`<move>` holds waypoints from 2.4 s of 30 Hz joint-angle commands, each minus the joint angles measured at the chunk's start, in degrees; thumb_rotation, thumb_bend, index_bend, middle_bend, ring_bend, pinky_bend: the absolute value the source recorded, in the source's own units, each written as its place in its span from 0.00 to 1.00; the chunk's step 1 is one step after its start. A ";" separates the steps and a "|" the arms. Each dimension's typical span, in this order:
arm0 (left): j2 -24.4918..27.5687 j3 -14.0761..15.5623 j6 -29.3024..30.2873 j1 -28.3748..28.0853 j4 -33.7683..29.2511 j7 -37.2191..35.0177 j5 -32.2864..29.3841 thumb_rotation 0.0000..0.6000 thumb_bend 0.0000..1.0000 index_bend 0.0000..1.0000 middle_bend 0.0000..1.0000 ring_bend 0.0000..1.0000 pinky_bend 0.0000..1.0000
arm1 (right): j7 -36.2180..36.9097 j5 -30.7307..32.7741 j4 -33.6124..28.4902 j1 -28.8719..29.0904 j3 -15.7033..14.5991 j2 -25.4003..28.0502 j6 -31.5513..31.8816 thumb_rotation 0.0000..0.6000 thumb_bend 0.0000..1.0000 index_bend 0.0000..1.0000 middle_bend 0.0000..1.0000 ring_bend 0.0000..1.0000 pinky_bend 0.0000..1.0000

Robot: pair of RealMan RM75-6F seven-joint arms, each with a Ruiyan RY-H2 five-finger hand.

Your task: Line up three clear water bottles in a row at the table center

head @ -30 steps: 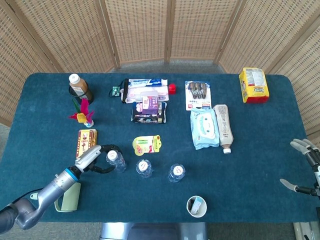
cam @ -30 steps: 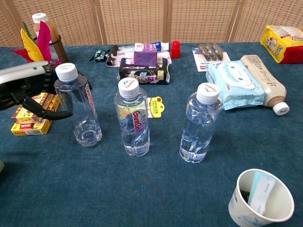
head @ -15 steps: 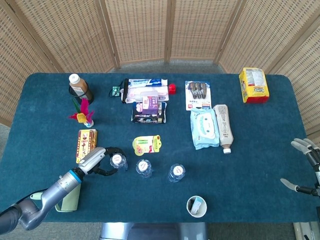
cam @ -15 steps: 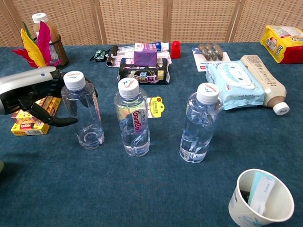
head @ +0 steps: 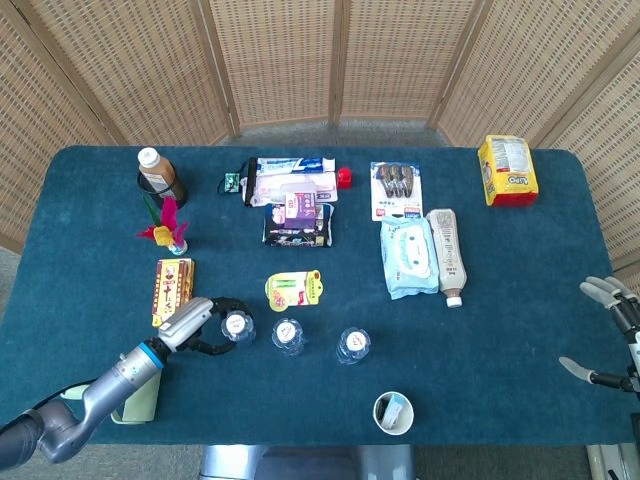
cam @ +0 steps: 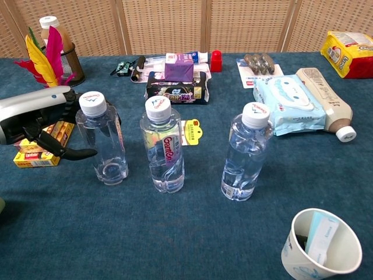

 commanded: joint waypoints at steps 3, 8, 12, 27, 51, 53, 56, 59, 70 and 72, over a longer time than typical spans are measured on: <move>0.16 0.15 -0.35 -0.11 0.13 -0.07 -0.45 1.00 0.33 0.36 0.45 0.36 0.42 | -0.05 -0.01 0.03 0.06 0.02 -0.03 -0.13 1.00 0.14 0.15 0.14 0.09 0.08; 0.31 0.32 0.57 -0.10 0.57 -1.66 0.03 1.00 0.33 0.36 0.37 0.26 0.38 | -0.12 0.01 -0.01 0.03 0.08 -0.03 -0.06 1.00 0.14 0.15 0.14 0.09 0.08; 0.33 0.73 0.57 -0.09 1.46 -1.44 0.19 1.00 0.33 0.31 0.27 0.17 0.34 | -0.30 -0.13 -0.09 0.08 0.08 -0.04 -0.08 1.00 0.14 0.15 0.14 0.09 0.08; 1.62 1.29 2.22 0.14 1.88 -2.94 0.71 1.00 0.29 0.07 0.04 0.02 0.14 | -0.56 -0.15 -0.30 0.10 0.14 0.00 -0.14 1.00 0.14 0.15 0.14 0.09 0.08; 31.92 3.93 20.65 11.17 -18.57 13.78 1.91 1.00 0.13 0.00 0.00 0.00 0.10 | -7.32 2.49 -1.96 -0.89 1.54 -0.38 0.38 1.00 0.10 0.15 0.14 0.09 0.08; 33.77 4.06 22.21 14.00 -21.57 20.79 -0.44 1.00 0.11 0.00 0.00 0.00 0.07 | -10.35 3.59 -2.76 -1.41 2.14 -0.82 0.99 1.00 0.07 0.15 0.14 0.09 0.06; 35.14 4.16 23.32 17.47 -26.34 29.80 -4.00 1.00 0.10 0.00 0.00 0.00 0.04 | -14.46 4.43 -4.42 -1.99 2.51 -1.08 1.41 1.00 0.04 0.16 0.13 0.07 0.03; 34.47 3.95 25.14 20.83 -29.72 37.33 -7.00 1.00 0.10 0.00 0.00 0.00 0.03 | -19.19 4.96 -6.16 -2.53 2.82 -1.33 1.96 1.00 0.00 0.18 0.12 0.04 0.00; 27.92 2.33 31.46 29.30 -32.88 52.01 -9.83 1.00 0.10 0.00 0.00 0.00 0.02 | -26.99 7.43 -10.03 -3.96 4.28 -1.88 2.91 1.00 0.00 0.18 0.09 0.02 0.02; 27.23 2.11 31.50 29.79 -32.60 52.36 -9.42 1.00 0.10 0.00 0.00 0.00 0.02 | -27.93 7.65 -10.24 -4.14 4.36 -1.87 2.90 1.00 0.00 0.18 0.09 0.02 0.02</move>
